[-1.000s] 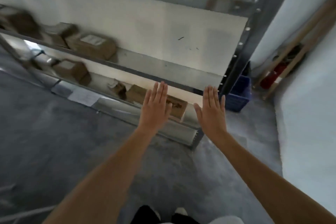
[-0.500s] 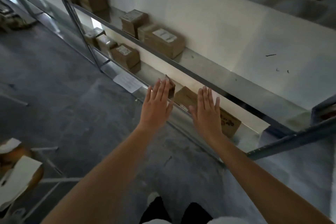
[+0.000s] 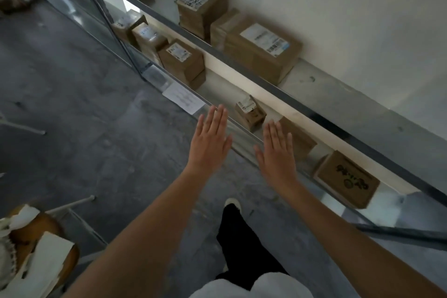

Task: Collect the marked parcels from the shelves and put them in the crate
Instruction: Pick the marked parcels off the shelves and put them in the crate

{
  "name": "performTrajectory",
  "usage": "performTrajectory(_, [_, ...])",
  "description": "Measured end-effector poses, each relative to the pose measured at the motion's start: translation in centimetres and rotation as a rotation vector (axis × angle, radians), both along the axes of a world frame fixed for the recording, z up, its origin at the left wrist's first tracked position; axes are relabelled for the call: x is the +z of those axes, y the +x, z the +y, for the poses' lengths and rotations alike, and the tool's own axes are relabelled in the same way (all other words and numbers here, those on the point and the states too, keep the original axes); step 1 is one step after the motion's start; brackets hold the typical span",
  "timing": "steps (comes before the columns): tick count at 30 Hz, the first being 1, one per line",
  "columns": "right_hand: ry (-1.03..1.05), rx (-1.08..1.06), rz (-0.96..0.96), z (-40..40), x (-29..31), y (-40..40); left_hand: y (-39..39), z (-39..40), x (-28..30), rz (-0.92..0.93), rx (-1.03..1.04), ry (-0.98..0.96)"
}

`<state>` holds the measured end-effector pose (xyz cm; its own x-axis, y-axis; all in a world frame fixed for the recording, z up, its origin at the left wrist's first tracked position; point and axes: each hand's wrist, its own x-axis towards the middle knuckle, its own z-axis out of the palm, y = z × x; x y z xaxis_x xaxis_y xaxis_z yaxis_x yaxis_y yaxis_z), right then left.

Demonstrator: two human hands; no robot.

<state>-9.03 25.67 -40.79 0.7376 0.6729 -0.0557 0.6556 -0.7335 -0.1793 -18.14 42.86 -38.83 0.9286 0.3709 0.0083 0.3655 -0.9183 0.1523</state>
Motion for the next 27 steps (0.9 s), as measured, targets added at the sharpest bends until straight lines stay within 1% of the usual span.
performTrajectory(5, [-0.028,0.022,0.068,6.7,-2.2,3.1,2.8,6.9,-2.0,0.063,0.037,-0.073])
performTrajectory(10, [-0.101,0.002,0.171,12.3,-4.5,4.4,1.3,12.8,-6.3,0.176,0.096,-0.152])
performTrajectory(12, [-0.103,-0.049,0.243,14.3,-6.2,4.7,0.5,15.5,-8.6,0.241,0.097,-0.185])
performTrajectory(14, [-0.066,-0.175,0.34,15.9,-8.2,4.7,-0.3,17.7,-11.2,0.315,0.082,-0.204])
performTrajectory(18, [0.097,-0.582,0.519,17.5,-14.0,4.7,-0.3,22.1,-17.2,0.408,-0.055,-0.155])
performTrajectory(20, [0.16,-0.754,0.6,17.5,-17.2,5.0,1.2,23.2,-20.0,0.434,-0.099,-0.18])
performTrajectory(23, [0.278,-0.966,0.639,16.7,-20.9,6.5,6.4,23.3,-23.3,0.43,-0.173,-0.286])
performTrajectory(27, [0.405,-1.135,0.65,15.9,-24.3,10.6,16.7,21.2,-26.8,0.346,-0.215,-0.456])
